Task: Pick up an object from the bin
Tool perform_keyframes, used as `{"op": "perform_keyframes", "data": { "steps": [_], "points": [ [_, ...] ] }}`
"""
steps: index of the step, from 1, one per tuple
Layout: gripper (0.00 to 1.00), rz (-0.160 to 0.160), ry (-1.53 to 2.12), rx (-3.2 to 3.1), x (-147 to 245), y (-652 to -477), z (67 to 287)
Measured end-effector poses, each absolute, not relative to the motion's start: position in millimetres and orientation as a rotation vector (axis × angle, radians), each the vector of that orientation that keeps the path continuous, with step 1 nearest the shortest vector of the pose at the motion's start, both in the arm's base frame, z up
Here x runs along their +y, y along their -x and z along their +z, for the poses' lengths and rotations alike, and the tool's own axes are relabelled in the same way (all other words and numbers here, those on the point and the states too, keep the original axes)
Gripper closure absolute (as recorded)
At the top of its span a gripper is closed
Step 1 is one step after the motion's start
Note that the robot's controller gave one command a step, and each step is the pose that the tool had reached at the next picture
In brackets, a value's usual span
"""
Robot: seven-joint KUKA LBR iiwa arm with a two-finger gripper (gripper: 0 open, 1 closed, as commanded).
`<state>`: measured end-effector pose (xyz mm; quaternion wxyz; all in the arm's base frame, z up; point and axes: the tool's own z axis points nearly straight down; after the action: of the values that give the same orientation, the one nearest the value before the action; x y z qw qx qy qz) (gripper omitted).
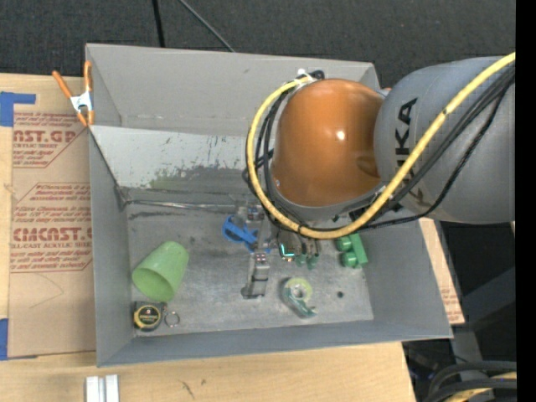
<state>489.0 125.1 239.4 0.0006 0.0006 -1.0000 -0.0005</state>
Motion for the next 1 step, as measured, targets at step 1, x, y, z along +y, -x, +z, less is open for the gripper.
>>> {"op": "perform_keyframes", "data": {
  "steps": [1],
  "points": [
    [0.00, 0.005, 0.077, -3.137, 47.7, -520.9, 174.9]
  ]
}}
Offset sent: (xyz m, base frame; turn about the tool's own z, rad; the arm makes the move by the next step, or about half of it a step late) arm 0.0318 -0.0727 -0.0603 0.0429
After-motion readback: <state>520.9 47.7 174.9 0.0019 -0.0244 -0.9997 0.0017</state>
